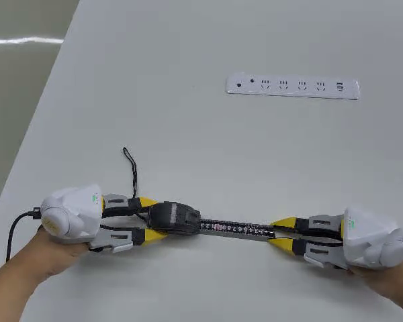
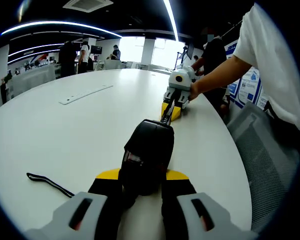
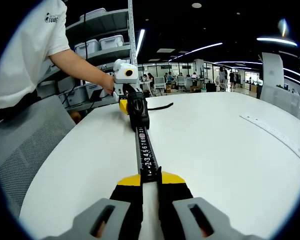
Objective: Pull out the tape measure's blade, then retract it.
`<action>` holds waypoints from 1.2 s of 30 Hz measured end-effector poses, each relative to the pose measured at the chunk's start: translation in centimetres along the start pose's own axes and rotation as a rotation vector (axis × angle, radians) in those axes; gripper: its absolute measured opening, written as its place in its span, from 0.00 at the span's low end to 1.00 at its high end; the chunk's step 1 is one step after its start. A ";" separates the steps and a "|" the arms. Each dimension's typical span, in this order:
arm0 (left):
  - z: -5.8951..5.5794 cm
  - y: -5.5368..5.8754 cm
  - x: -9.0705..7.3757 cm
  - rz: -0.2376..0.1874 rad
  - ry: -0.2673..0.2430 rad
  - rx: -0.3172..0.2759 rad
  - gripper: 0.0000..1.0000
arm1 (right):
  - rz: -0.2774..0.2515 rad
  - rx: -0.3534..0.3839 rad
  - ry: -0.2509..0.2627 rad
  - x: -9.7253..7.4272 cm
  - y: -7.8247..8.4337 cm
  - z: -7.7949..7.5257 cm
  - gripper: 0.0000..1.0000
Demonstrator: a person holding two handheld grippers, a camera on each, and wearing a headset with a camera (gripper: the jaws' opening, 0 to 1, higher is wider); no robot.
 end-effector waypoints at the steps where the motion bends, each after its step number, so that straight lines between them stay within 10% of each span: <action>1: 0.0 0.0 0.0 0.000 0.000 0.000 0.25 | -0.002 0.002 -0.001 -0.2 0.2 -0.1 0.08; 36: -0.1 -0.2 0.0 0.004 0.002 -0.007 0.25 | 0.004 0.049 0.014 -3.9 1.8 -1.4 0.07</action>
Point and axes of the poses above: the centre of the closed fingertips' face, and the gripper's own axes: x roughly forward along the fingers, z roughly to its left, y roughly out of its underside, the point moved 10 cm from there along -x, roughly backward along the fingers, and after that the axes turned 15 degrees about y, right-handed, at the moved point
